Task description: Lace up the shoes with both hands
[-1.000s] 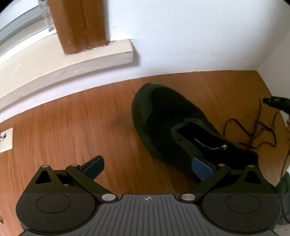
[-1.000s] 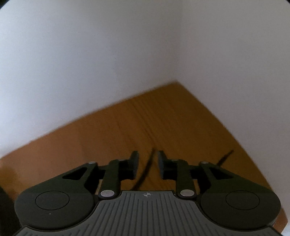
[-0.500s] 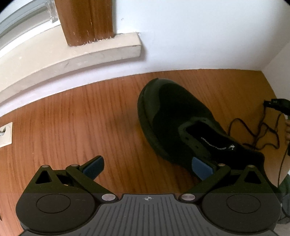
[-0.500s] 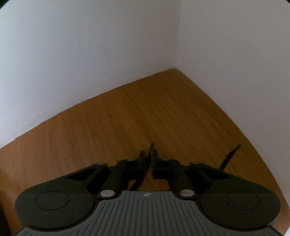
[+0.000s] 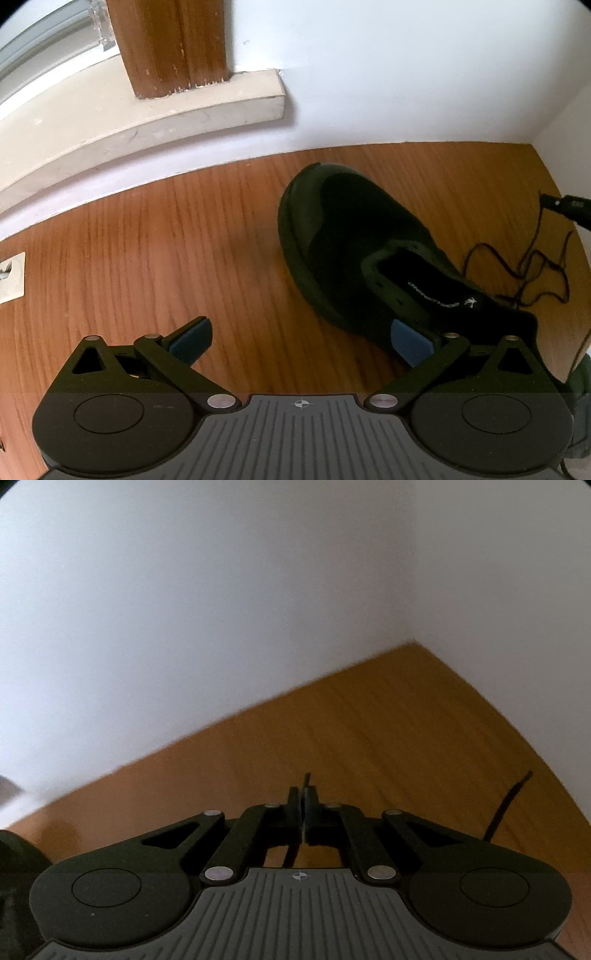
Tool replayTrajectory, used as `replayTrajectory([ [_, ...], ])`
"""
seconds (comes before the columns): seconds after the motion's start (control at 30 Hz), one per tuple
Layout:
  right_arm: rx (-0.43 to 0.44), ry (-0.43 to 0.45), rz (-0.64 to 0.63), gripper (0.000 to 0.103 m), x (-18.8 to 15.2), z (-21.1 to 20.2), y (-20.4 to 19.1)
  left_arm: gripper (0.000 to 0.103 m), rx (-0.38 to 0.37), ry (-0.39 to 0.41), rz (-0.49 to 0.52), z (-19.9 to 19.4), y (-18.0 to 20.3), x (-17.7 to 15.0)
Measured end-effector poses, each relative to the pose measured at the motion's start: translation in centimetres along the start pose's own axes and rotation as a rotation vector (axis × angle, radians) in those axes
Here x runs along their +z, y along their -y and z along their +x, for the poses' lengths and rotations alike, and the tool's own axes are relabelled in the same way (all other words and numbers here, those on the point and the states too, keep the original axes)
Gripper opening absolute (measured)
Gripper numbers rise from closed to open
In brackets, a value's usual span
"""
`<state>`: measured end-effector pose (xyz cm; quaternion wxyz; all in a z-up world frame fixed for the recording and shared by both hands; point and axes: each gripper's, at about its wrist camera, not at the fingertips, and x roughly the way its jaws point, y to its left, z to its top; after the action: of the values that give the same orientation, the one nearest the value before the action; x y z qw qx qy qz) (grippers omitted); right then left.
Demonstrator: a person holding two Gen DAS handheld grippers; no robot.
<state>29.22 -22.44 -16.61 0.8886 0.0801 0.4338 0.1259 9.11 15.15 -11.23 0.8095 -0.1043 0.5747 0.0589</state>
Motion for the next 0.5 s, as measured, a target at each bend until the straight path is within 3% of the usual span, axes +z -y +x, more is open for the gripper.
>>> replayTrajectory([
  [0.27, 0.095, 0.057, -0.008, 0.003, 1.4, -3.6, -1.9, 0.103, -0.018, 0.030, 0.058, -0.7, 1.6, 0.4],
  [0.5, 0.181, 0.085, -0.042, 0.004, 2.1, -5.6, -4.7, 0.103, -0.025, 0.113, 0.154, -2.1, 3.7, 1.3],
])
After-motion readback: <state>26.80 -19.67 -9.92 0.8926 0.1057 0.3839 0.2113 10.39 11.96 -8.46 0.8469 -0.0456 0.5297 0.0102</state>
